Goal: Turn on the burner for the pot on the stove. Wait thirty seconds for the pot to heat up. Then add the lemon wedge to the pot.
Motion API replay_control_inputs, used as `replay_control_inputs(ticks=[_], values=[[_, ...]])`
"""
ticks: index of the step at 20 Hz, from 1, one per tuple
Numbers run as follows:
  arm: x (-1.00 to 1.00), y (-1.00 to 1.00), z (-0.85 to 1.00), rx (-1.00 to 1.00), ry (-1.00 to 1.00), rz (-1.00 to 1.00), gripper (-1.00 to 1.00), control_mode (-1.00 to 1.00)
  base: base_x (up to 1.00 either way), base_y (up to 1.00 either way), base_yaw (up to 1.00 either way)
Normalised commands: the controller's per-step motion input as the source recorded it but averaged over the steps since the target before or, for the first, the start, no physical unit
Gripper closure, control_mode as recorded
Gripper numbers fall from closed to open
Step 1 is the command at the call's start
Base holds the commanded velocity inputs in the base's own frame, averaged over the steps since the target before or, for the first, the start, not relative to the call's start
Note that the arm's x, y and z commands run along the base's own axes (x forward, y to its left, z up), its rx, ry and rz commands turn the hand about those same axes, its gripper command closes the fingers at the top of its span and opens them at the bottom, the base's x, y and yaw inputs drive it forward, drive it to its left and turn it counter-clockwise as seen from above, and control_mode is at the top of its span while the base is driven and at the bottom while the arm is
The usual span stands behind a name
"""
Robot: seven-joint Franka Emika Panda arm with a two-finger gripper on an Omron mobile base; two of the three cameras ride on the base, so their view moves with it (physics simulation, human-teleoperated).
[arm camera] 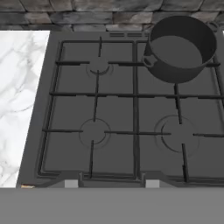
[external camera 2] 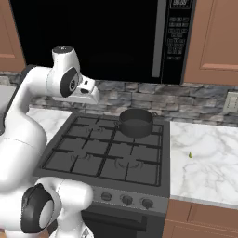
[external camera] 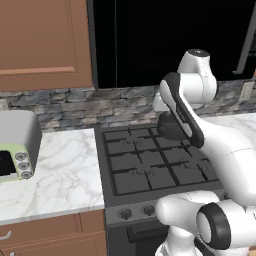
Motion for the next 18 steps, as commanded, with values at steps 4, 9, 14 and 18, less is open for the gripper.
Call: replay_control_inputs(ticks=[4, 9, 14, 18], values=[[-0.45, -0.02, 0.00, 0.00, -0.13, 0.00, -1.00, -1.00, 0.00, 0.00, 0.00], [-0.83, -0.26, -0.16, 0.00, -0.02, -0.08, -1.00, -1.00, 0.00, 0.00, 0.00], [-0.89, -0.43, -0.29, 0.02, 0.00, -0.15, -1.00, -1.00, 0.00, 0.00, 0.00], [-0.92, -0.49, -0.35, 0.03, -0.02, -0.14, -1.00, -1.00, 0.00, 0.00, 0.00]])
